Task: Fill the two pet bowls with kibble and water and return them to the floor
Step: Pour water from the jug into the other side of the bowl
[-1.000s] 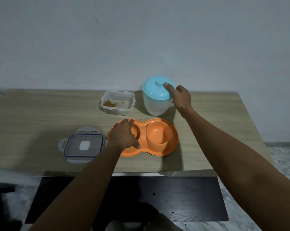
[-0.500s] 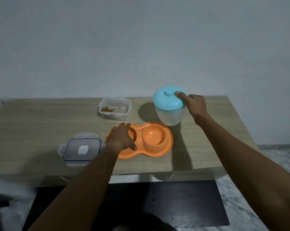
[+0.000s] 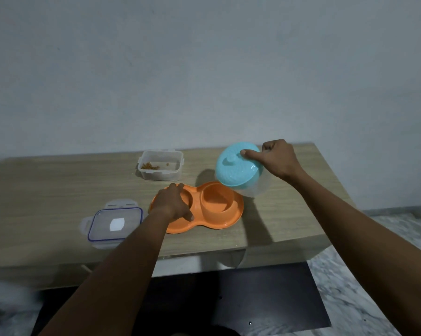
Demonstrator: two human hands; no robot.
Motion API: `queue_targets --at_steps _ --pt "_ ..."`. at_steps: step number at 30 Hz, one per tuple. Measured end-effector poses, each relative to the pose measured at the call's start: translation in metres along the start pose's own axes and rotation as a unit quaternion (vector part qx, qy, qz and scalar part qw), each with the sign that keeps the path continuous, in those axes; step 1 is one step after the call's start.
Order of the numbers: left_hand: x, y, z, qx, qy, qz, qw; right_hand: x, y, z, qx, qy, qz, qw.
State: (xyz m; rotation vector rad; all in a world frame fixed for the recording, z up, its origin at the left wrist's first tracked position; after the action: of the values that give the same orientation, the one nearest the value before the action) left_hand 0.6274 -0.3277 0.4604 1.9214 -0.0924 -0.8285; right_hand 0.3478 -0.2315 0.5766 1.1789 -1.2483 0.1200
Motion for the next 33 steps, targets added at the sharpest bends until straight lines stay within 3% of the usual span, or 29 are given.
queue_targets --at_steps 21,33 --pt "0.000 0.002 -0.003 -0.007 -0.005 -0.007 1.000 0.034 -0.006 -0.018 -0.007 0.067 -0.192 0.979" --pt "0.003 0.001 -0.001 0.000 -0.005 -0.010 1.000 0.035 -0.004 -0.021 -0.009 0.087 -0.214 0.973"
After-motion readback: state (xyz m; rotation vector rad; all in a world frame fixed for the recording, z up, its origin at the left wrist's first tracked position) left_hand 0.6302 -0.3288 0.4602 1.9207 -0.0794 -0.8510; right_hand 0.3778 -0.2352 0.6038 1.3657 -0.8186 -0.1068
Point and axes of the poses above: each hand's wrist, its own z-axis towards the middle knuckle, its own y-axis out of the back of the hand, x = y × z, the point moved 7 cm from there along z, towards the middle knuckle, and after that the axes turned 15 degrees about -y, right-handed, at the moved point
